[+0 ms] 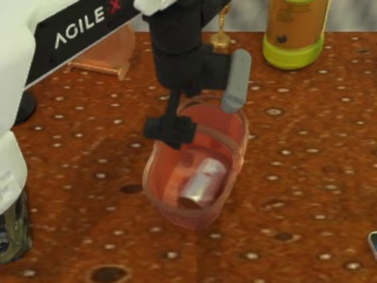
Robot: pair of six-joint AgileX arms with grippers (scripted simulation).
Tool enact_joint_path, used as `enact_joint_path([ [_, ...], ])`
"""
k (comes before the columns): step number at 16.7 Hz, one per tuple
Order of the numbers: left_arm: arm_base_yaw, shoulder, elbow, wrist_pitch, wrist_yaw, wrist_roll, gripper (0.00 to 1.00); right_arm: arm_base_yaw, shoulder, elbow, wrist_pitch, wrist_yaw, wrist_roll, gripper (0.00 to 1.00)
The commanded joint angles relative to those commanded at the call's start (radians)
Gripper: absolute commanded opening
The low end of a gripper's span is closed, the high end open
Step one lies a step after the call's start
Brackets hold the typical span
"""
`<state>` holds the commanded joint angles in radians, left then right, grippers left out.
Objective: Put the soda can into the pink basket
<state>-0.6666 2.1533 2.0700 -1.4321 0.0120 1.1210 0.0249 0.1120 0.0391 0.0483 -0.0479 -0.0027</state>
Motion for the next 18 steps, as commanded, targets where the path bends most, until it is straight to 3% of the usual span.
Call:
enact_joint_path([
  [4,-0.026,0.109,0.108,-0.054,-0.008,0.060,1.00,-0.015,-0.111,-0.039,-0.048,0.048,0.003,1.00],
  [18,-0.026,0.098,0.010,0.033,-0.009,0.061,1.00,-0.015,-0.112,-0.039,-0.048,0.048,0.003,1.00],
])
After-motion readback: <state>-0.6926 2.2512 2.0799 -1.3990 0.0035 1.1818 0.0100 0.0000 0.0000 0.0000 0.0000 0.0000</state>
